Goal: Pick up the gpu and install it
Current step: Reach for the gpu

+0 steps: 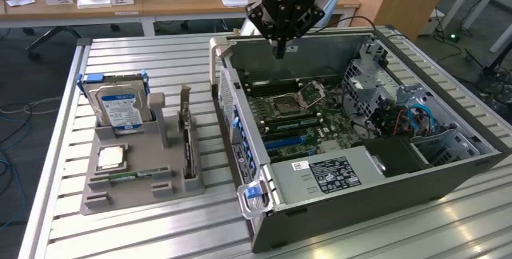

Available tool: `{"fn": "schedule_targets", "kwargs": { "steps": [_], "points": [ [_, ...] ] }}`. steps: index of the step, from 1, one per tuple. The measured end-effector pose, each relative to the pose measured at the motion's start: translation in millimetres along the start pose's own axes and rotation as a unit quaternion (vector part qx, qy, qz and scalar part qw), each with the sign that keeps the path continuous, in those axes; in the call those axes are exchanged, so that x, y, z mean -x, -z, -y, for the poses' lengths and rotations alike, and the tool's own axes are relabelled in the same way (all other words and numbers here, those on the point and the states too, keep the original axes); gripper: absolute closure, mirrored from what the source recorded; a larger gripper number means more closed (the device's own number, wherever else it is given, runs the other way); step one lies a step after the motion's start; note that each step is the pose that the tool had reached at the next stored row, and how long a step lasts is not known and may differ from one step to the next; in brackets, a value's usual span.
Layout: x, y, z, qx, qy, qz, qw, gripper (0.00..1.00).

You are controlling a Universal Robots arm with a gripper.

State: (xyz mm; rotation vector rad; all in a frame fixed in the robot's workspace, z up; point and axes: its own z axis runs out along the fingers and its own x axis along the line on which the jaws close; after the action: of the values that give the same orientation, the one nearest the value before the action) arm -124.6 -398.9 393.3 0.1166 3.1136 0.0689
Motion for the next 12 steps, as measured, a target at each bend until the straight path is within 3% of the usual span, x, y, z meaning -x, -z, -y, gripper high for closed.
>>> {"fn": "schedule_targets", "kwargs": {
  "steps": [12],
  "points": [
    [-15.8, 0.2, 1.2, 0.0, 0.0, 0.0, 1.0, 0.89]
  ]
}}
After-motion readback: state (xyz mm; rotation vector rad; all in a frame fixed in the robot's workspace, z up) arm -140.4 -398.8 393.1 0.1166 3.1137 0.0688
